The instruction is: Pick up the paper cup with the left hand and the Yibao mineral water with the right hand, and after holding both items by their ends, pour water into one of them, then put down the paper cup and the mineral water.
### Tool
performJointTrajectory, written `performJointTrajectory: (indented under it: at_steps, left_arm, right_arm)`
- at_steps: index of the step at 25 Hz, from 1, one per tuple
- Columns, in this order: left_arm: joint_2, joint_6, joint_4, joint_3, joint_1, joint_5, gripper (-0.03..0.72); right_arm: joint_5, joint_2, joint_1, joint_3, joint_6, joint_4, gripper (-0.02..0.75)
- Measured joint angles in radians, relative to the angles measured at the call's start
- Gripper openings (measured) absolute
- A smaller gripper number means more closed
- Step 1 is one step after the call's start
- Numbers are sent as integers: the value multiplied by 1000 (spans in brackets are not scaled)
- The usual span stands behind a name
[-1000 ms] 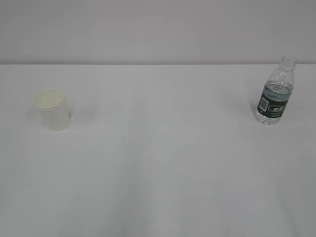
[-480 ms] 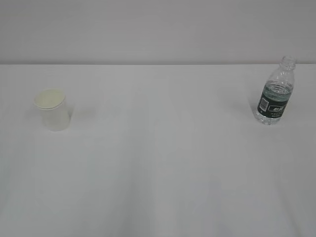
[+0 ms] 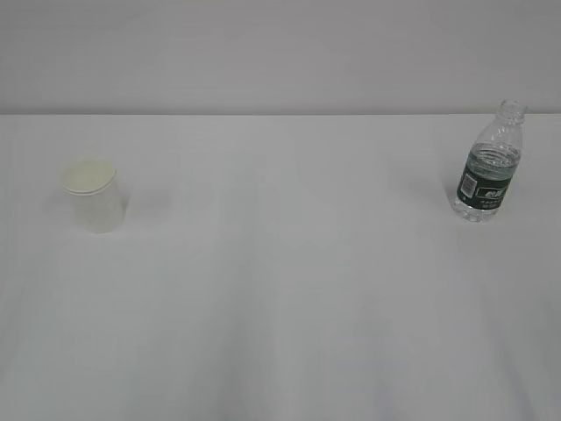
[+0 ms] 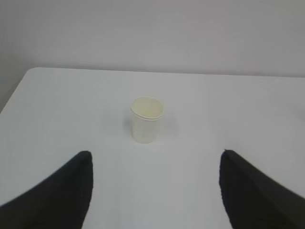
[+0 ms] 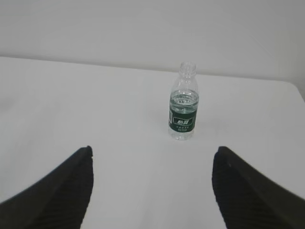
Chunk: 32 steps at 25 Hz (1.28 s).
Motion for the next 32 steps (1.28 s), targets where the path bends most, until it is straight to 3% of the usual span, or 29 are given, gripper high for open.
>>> performJointTrajectory:
  at_steps: [8, 17, 32]
  left_arm:
    - [2, 2, 2, 0, 0, -2, 593]
    - [14, 129, 2, 7, 0, -28, 593]
    - [25, 187, -22, 158, 0, -242, 593]
  right_arm:
    - [-123, 10, 0, 85, -59, 2, 588]
    - [-180, 12, 0, 128, -62, 4, 588]
    - [-302, 12, 0, 207, -64, 4, 588]
